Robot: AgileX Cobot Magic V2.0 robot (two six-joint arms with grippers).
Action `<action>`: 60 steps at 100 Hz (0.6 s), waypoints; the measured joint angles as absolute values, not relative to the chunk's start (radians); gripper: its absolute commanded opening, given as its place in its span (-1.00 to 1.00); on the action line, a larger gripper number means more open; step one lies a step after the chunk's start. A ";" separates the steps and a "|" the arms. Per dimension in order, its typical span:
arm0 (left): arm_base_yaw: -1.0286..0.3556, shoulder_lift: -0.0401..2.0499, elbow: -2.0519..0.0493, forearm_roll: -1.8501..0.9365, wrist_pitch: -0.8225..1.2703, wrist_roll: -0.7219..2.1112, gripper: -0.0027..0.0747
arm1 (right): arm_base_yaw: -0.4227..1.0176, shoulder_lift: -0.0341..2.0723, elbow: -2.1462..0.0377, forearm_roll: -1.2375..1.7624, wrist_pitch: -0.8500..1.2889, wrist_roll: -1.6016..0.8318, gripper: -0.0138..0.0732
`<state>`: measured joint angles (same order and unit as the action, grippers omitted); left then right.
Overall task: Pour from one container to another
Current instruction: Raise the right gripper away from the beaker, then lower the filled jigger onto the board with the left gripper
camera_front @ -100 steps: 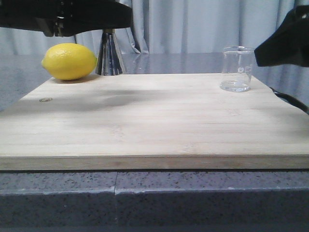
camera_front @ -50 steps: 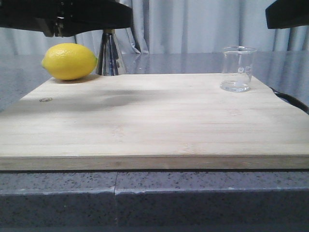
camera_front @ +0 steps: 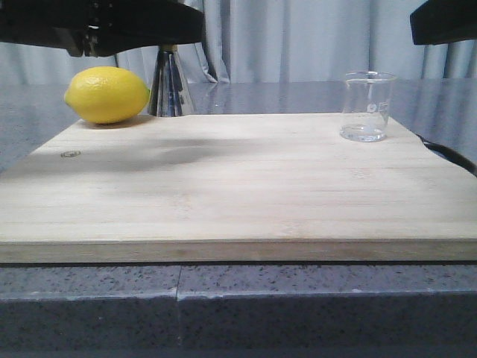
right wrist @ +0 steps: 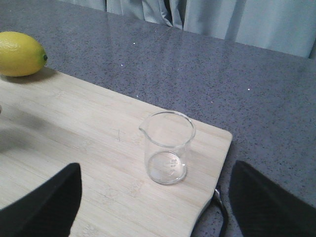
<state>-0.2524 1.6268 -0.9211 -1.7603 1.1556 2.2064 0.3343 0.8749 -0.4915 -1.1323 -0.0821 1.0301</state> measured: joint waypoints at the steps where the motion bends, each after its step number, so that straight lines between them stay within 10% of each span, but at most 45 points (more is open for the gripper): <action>1: -0.252 1.627 -0.923 -1.760 1.156 2.206 -0.34 | 0.334 0.875 -0.491 -1.132 -0.082 1.030 0.59; 60: -0.293 1.772 -1.003 -1.759 1.156 2.203 -0.34 | 0.334 0.875 -0.491 -1.132 -0.064 1.030 0.59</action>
<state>-0.2933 1.7725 -1.0030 -1.7594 1.1556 2.2028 0.3343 0.8749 -0.4915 -1.1323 -0.0641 1.0301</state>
